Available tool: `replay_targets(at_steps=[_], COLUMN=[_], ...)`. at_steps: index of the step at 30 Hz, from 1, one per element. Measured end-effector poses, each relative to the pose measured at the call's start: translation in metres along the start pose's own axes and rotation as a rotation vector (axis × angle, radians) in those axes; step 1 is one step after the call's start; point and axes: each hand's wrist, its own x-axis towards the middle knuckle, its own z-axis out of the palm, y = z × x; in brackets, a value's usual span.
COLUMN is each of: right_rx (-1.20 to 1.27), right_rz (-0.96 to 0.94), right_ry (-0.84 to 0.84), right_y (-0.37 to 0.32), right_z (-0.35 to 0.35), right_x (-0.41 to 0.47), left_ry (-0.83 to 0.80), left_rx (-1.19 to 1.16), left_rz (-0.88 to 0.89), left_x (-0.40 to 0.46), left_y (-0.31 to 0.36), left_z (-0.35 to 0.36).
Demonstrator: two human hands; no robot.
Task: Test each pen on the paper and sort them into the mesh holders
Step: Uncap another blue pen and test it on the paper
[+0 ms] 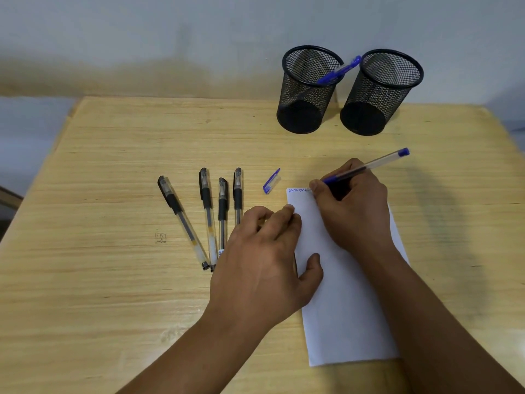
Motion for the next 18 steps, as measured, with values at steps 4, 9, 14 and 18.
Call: replay_targets(at_steps=[4, 9, 14, 18], right_rx=[0.007, 0.012, 0.013, 0.032], right_rz=[0.004, -0.017, -0.015, -0.015], right_ry=[0.016, 0.014, 0.01, 0.025], right_y=[-0.0001, -0.0008, 0.0004, 0.0018], right_z=[0.0016, 0.0015, 0.002, 0.0024], right_x=[-0.0002, -0.0009, -0.0013, -0.0011], left_ry=[0.004, -0.003, -0.006, -0.003], left_rx=[-0.003, 0.002, 0.007, 0.01], left_rz=[0.003, 0.001, 0.002, -0.001], left_x=[0.0001, 0.0, -0.0001, -0.0001], left_y=[-0.0001, -0.0007, -0.0006, -0.0003], left_z=[0.0001, -0.0006, -0.0017, -0.0016])
